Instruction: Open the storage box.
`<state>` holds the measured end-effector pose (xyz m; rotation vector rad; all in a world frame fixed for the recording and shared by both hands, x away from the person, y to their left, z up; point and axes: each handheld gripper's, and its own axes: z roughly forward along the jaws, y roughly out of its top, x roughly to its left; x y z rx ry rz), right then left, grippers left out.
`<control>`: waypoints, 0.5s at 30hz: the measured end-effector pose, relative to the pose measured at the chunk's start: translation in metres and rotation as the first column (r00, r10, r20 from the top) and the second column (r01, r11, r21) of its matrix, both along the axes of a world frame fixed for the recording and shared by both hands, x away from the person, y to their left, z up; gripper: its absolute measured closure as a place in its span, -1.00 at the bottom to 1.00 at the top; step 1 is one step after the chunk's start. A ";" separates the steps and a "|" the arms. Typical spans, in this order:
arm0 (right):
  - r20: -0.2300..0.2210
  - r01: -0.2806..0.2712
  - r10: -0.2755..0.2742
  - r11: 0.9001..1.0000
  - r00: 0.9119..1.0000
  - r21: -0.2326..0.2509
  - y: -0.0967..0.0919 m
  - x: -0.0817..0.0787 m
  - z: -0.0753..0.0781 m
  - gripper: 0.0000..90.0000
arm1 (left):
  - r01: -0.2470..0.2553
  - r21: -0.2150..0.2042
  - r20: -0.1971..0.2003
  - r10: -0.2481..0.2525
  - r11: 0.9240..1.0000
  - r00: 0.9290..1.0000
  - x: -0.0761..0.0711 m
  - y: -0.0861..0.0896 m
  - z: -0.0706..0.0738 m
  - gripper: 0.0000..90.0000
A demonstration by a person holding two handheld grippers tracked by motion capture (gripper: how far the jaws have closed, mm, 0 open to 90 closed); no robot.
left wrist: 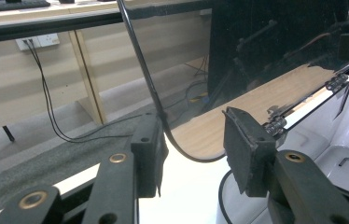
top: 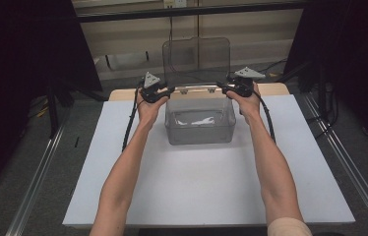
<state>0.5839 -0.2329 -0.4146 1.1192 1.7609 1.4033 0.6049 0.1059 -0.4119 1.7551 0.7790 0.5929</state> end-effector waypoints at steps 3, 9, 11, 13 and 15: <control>-0.016 -0.001 0.001 1.000 1.000 -0.006 0.002 0.001 0.000 -0.01 | 0.002 -0.011 -0.006 -0.002 1.000 1.000 0.001 0.000 -0.001 0.27; -0.028 0.002 -0.002 1.000 1.000 0.000 0.003 0.004 -0.001 -0.06 | 0.003 -0.016 -0.019 -0.003 1.000 1.000 0.002 0.001 -0.001 0.24; -0.036 0.003 -0.003 1.000 0.999 -0.005 0.004 0.005 -0.001 -0.09 | 0.003 -0.022 -0.029 -0.004 1.000 1.000 0.003 0.002 -0.001 0.22; -0.044 0.003 -0.003 1.000 0.999 -0.007 0.005 0.006 -0.001 -0.11 | 0.003 -0.025 -0.033 -0.004 1.000 0.999 0.004 0.002 -0.001 0.18; -0.055 0.001 -0.001 1.000 0.998 -0.005 0.004 0.007 -0.003 -0.12 | 0.015 -0.010 -0.053 -0.015 1.000 0.998 0.004 0.002 -0.002 0.07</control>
